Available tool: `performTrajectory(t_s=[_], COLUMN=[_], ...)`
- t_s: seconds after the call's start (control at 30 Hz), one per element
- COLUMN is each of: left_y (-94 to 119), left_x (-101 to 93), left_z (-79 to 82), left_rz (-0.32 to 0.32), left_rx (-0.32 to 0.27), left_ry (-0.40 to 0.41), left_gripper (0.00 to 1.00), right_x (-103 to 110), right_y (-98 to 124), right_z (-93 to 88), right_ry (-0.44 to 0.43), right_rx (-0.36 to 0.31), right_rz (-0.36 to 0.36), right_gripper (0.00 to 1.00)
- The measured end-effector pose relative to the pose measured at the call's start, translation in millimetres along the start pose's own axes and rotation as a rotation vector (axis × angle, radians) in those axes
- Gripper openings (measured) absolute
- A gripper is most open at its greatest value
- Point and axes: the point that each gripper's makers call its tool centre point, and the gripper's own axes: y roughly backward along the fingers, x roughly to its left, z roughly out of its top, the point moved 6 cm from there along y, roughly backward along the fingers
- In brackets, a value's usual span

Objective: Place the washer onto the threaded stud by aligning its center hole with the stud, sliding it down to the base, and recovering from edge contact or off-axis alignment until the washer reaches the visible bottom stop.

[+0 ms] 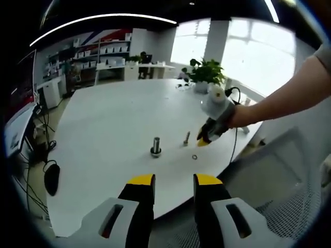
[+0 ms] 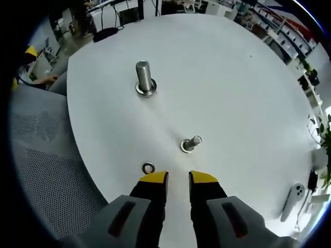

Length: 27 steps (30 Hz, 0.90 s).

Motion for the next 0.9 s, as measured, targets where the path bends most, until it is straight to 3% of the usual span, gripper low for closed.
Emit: performTrajectory(t_s=[0.47, 0.57, 0.7, 0.9], left_y=[0.2, -0.1, 1.3, 0.0], left_x=[-0.2, -0.7, 0.6, -1.0], left_z=[2.4, 1.8, 4.4, 2.8], left_rz=[-0.003, -0.006, -0.003, -0.013], left_rx=[-0.013, -0.007, -0.03, -0.015], left_ry=[-0.005, -0.007, 0.006, -0.002], left_gripper=[0.27, 0.26, 0.26, 0.26], right_x=[20.0, 23.9, 23.4, 32.0], right_y=[-3.1, -3.1, -6.1, -9.9], right_z=[4.4, 1.3, -3.2, -0.7], right_ry=[0.001, 0.065, 0.043, 0.022], right_rx=[-0.004, 0.015, 0.013, 0.012], right_rz=[0.032, 0.033, 0.056, 0.085], right_gripper=[0.22, 0.22, 0.23, 0.23])
